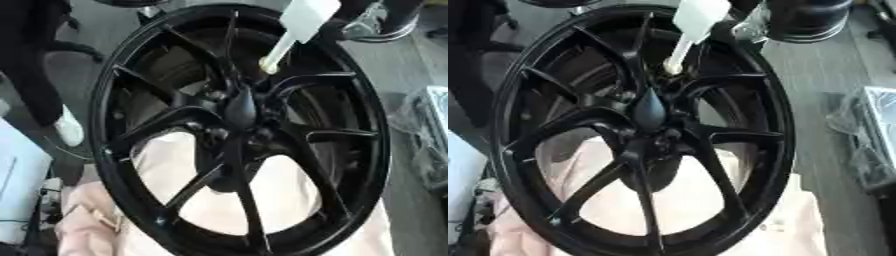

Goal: Pull the pin out of the wheel hub.

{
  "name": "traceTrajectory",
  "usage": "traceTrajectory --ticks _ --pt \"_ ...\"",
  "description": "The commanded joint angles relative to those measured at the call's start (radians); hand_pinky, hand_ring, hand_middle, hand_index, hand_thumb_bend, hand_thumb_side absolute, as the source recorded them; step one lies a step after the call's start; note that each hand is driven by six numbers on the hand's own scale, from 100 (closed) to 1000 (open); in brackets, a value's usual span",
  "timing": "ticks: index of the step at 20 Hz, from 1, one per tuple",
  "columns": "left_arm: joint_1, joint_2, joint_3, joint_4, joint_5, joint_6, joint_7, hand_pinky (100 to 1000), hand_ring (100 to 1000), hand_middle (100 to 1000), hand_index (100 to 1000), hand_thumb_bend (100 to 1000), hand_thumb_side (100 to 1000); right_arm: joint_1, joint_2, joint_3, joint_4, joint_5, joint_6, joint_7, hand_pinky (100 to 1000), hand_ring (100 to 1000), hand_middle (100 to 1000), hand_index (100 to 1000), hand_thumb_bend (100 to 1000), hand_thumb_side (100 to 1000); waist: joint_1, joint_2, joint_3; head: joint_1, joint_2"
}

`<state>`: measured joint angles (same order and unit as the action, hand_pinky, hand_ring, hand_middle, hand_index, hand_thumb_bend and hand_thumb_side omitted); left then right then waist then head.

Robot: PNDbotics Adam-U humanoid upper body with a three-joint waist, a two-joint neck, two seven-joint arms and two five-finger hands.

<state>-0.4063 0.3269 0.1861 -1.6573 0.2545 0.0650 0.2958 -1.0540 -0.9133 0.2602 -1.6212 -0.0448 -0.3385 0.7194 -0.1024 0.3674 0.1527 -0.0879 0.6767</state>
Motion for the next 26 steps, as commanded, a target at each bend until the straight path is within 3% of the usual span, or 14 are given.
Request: traceTrajectory --ticks 1,5,8,10,13,16,18,19,20,21,26 --pt "-0.002 0.033 0.015 -0.017 -0.005 -0.003 0.008 605 805 720 705 342 638 0.056 -0.124 -0.1 -0.072 -0.089 0.028 -0.089 799 608 482 519 159 100 0.009 -0.027 -0.008 0.014 0.007" --pt "0.009 0.036 0.028 -0.018 -0.005 -0.007 0.021 605 805 720 705 342 637 0.301 -0.256 -0.277 -0.124 -0.186 0.041 -0.262 799 602 482 520 111 100 0.021 -0.028 -0.036 0.042 0.005" --pt "0.019 0.041 0.038 -0.02 -0.005 -0.011 0.031 605 805 720 706 341 635 0.511 -0.278 -0.438 -0.127 -0.228 0.027 -0.416 799 598 482 519 100 100 0.034 -0.025 -0.058 0.067 0.001" --pt "0.026 0.045 0.046 -0.025 -0.005 -0.02 0.04 605 805 720 706 341 634 0.642 -0.242 -0.538 -0.138 -0.197 0.015 -0.508 796 600 484 520 100 100 0.044 -0.021 -0.073 0.082 -0.004" --pt "0.035 0.052 0.055 -0.032 -0.004 -0.031 0.051 605 805 721 706 341 631 0.807 -0.147 -0.643 -0.182 -0.057 0.033 -0.624 797 604 496 532 100 100 0.056 -0.015 -0.091 0.098 -0.009" --pt "0.04 0.056 0.061 -0.036 -0.003 -0.037 0.059 605 805 720 706 341 628 0.927 -0.032 -0.692 -0.223 0.07 0.088 -0.704 811 632 541 588 140 100 0.065 -0.011 -0.102 0.112 -0.011" --pt "0.04 0.058 0.064 -0.036 -0.002 -0.039 0.063 606 805 720 706 341 628 0.987 0.039 -0.712 -0.24 0.132 0.131 -0.745 819 652 571 621 207 100 0.069 -0.009 -0.105 0.117 -0.014" --pt "0.04 0.058 0.065 -0.036 -0.002 -0.039 0.064 606 805 720 705 341 627 1.006 0.065 -0.716 -0.246 0.151 0.146 -0.759 838 689 623 679 299 100 0.071 -0.009 -0.106 0.119 -0.014" --pt "0.041 0.058 0.065 -0.036 -0.002 -0.039 0.065 605 805 720 705 341 627 1.021 0.086 -0.718 -0.25 0.162 0.158 -0.771 841 695 630 688 313 100 0.072 -0.009 -0.107 0.12 -0.013" --pt "0.041 0.058 0.065 -0.036 -0.001 -0.039 0.065 605 805 720 706 341 627 1.034 0.109 -0.72 -0.248 0.167 0.168 -0.783 872 761 719 783 396 249 0.073 -0.009 -0.108 0.122 -0.014" --pt "0.038 0.056 0.066 -0.035 -0.001 -0.039 0.066 606 805 720 706 342 626 1.06 0.194 -0.729 -0.193 0.101 0.187 -0.888 913 826 836 914 289 732 0.078 -0.012 -0.107 0.119 -0.02"
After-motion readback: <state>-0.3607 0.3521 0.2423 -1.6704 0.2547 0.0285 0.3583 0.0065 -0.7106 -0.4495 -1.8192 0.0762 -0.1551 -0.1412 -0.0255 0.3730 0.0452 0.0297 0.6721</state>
